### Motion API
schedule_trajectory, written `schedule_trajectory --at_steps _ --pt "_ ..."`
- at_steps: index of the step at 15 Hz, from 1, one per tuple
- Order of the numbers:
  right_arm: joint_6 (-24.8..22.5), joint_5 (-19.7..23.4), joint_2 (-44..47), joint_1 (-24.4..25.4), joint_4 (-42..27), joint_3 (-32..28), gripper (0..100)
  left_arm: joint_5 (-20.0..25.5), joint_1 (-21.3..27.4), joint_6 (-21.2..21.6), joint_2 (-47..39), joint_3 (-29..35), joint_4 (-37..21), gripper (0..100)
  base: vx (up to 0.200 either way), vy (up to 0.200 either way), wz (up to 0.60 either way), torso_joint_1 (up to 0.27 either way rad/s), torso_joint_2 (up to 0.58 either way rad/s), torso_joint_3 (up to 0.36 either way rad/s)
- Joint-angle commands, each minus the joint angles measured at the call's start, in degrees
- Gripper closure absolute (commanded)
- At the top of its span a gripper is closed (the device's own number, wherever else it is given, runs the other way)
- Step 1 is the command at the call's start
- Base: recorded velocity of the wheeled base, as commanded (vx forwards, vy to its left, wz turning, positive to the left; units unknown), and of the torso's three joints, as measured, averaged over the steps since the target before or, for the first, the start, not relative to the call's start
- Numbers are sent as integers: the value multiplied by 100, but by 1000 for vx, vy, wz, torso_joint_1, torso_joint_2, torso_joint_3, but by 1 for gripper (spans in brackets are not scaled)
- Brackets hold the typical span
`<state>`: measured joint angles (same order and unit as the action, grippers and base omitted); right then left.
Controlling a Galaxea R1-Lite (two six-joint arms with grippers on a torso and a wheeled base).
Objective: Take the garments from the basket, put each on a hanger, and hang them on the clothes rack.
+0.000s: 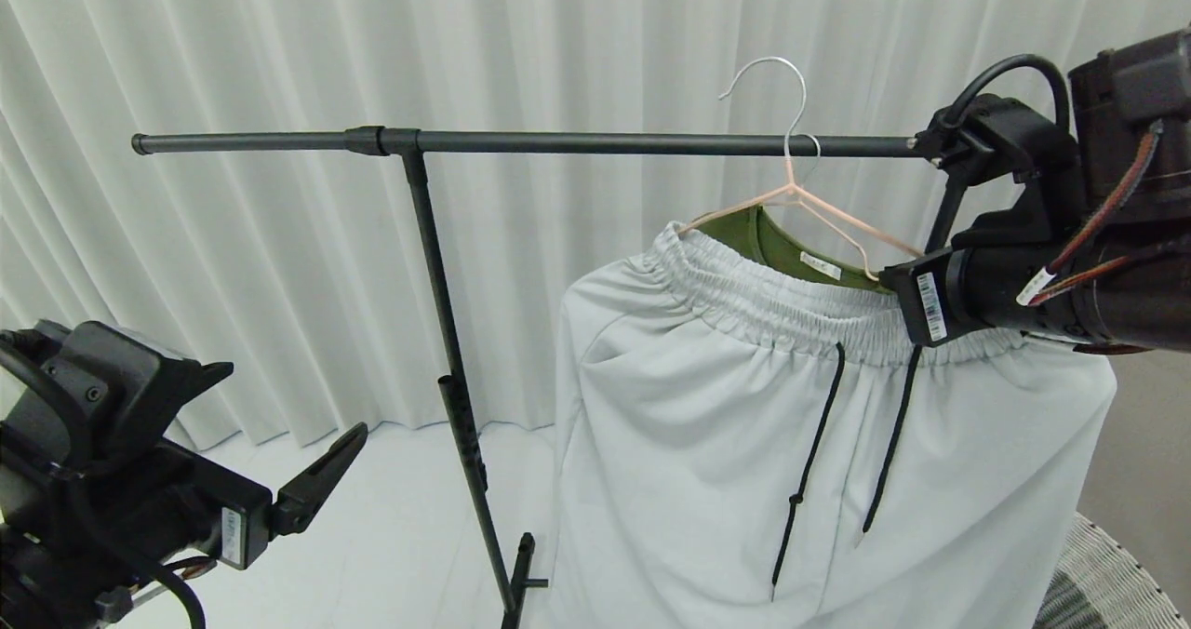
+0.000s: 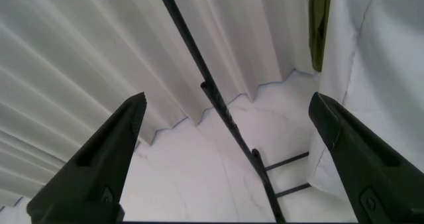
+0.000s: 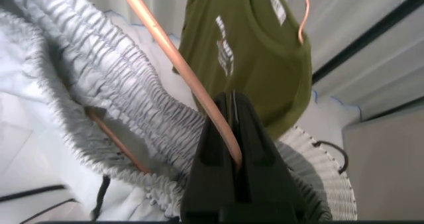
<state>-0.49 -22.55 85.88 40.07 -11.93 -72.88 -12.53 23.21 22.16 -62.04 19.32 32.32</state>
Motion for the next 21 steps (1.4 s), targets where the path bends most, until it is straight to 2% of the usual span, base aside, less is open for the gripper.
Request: schedule_trajectory --at_steps 1,5,9,11,18,21 --pt "-4 -12 -1 1 -2 1 100 -4 -1 -1 -10 1 3 0 200 0 0 -2 7 -2" --pt "-4 -12 -10 10 -2 1 100 -4 -1 -1 -28 -16 3 0 200 0 0 5 1 1" --pt "-13 -39 34 18 51 -7 100 5 -1 -1 -28 -7 3 0 0 0 0 0 0 0" --pt "-30 -338 350 -17 473 -34 100 -4 -1 -1 -19 63 3 0 0 0 0 0 0 0" --pt "-4 -628 1581 -377 596 -1044 100 -12 -1 -1 -1 177 3 0 0 0 0 0 0 0" --pt "-4 -724 1880 -412 596 -1282 100 -21 -1 7 -19 186 3 0 0 0 0 0 0 0"
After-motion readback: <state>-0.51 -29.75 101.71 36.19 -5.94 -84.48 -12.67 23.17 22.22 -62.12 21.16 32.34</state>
